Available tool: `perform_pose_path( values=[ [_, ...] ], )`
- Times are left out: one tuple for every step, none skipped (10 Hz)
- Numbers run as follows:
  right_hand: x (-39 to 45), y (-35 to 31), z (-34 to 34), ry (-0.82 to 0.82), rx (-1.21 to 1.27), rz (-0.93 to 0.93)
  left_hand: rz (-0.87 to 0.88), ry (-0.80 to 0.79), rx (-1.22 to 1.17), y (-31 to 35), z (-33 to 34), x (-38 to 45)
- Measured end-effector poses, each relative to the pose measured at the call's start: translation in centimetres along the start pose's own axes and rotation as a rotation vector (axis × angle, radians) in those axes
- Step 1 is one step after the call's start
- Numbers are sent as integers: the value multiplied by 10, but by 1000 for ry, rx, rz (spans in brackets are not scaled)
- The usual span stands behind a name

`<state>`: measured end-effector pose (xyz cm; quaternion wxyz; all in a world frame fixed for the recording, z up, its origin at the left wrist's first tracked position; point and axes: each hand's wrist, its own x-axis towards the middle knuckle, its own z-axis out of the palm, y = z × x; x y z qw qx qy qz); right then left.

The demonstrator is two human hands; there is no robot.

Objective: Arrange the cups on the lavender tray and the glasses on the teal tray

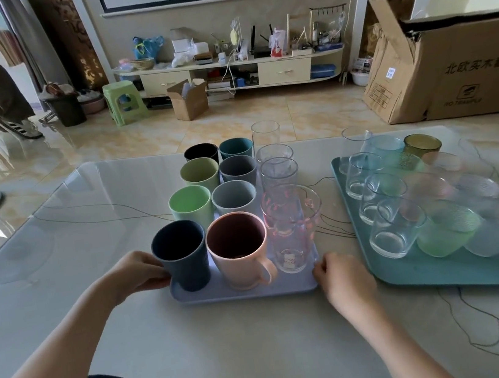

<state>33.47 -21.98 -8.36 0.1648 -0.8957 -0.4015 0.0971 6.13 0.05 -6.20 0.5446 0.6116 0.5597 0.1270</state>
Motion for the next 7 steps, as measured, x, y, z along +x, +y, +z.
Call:
perform_pose_path(
  values=[
    [2,3,-5,-7,-21,52,-23,-8,-93,2,10,-4],
    [2,10,-9,3,-9,97,-21,-18,-124,5,22,-3],
    [0,15,-10,2,16,116,-15,24,-125,9,31,-1],
    [-1,19,-10,5,39,130,-4,45,-114,13,38,-1],
    [-3,23,-8,22,62,129,7,47,-96,17,40,-1],
    [-4,29,-4,62,105,105,22,1,-92,15,40,0],
    [-6,35,-4,65,221,35,10,-46,-47,16,34,-2]
  ],
)
